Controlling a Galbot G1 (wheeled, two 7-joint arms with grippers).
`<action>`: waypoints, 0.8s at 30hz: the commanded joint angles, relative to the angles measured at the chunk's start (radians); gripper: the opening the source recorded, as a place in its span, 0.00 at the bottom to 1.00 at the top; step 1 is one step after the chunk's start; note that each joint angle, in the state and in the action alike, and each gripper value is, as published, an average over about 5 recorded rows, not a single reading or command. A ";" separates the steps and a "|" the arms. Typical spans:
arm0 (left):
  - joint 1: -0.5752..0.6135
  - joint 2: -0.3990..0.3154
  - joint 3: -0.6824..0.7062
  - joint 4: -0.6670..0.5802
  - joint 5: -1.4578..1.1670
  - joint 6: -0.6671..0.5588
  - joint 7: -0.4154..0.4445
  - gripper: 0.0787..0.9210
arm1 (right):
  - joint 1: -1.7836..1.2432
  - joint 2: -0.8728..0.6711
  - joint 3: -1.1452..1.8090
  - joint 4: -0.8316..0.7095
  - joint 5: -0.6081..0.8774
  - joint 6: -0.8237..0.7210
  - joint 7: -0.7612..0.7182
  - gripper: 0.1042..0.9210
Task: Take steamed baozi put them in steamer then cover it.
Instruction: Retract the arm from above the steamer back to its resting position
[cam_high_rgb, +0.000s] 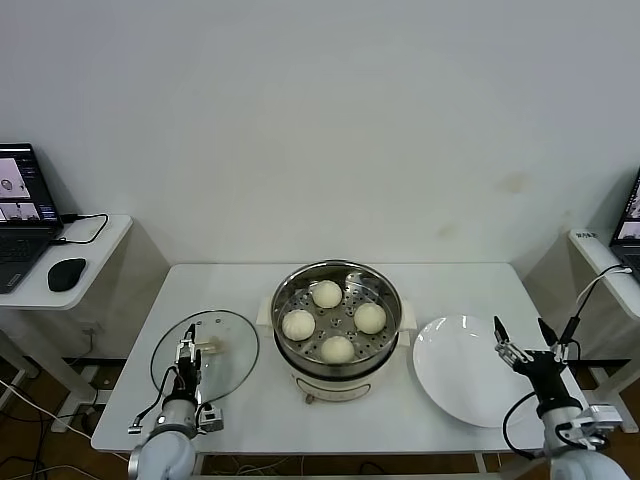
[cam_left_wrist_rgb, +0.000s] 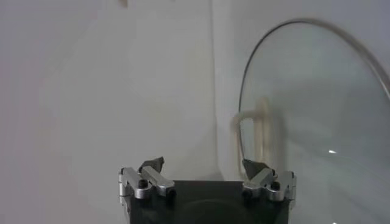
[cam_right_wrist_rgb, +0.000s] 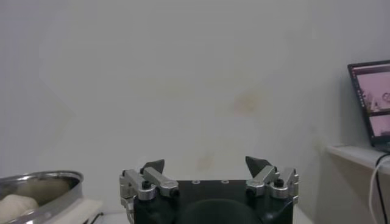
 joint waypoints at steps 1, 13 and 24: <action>-0.046 -0.007 0.017 0.053 0.009 0.015 0.006 0.88 | -0.009 0.007 0.006 -0.005 -0.005 0.011 -0.002 0.88; -0.084 -0.026 0.019 0.086 0.009 0.034 -0.022 0.88 | -0.030 0.019 0.005 0.005 -0.022 0.023 -0.011 0.88; -0.136 -0.023 0.010 0.151 0.010 0.038 -0.016 0.88 | -0.041 0.023 0.009 0.009 -0.028 0.027 -0.014 0.88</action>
